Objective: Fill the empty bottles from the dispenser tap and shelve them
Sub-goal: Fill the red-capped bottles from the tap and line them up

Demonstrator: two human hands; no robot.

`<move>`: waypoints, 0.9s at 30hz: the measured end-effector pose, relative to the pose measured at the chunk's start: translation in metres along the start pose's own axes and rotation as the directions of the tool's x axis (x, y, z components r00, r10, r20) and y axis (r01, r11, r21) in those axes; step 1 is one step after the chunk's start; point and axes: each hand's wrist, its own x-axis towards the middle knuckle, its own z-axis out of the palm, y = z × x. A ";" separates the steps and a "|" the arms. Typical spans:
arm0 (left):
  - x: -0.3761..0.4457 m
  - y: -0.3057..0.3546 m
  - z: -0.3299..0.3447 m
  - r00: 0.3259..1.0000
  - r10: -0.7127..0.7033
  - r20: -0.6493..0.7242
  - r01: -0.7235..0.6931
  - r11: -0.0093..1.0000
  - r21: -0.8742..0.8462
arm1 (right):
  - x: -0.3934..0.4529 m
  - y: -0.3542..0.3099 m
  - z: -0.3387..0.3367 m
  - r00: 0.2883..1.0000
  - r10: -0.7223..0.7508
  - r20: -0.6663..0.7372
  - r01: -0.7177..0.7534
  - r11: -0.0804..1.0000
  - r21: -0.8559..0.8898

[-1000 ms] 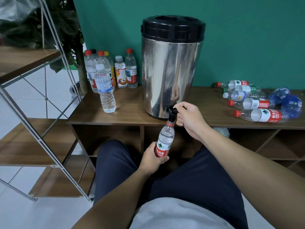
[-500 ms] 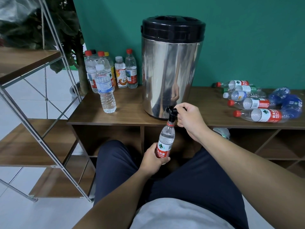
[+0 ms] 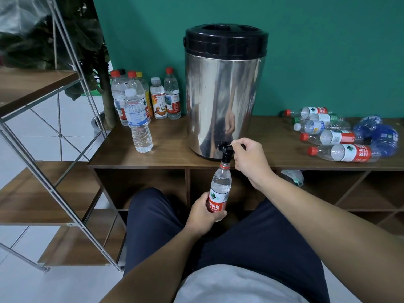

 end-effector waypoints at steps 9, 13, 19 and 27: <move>0.003 -0.005 0.002 1.000 0.003 0.019 -0.004 1.000 0.023 | -0.002 -0.015 -0.002 0.988 -0.146 -0.043 0.128 0.952 -0.278; 0.004 -0.007 0.002 1.000 0.000 0.026 0.000 0.999 0.034 | -0.007 -0.033 -0.003 0.949 -0.316 0.006 0.276 0.819 -0.502; 0.008 -0.009 0.003 1.000 -0.011 0.029 0.009 0.998 0.056 | -0.012 -0.044 -0.007 0.914 -0.368 0.172 0.402 0.762 -0.508; 0.011 -0.016 0.002 0.999 -0.023 0.028 0.020 0.994 0.106 | 0.014 0.008 -0.060 0.972 -0.232 0.032 0.187 0.684 -0.705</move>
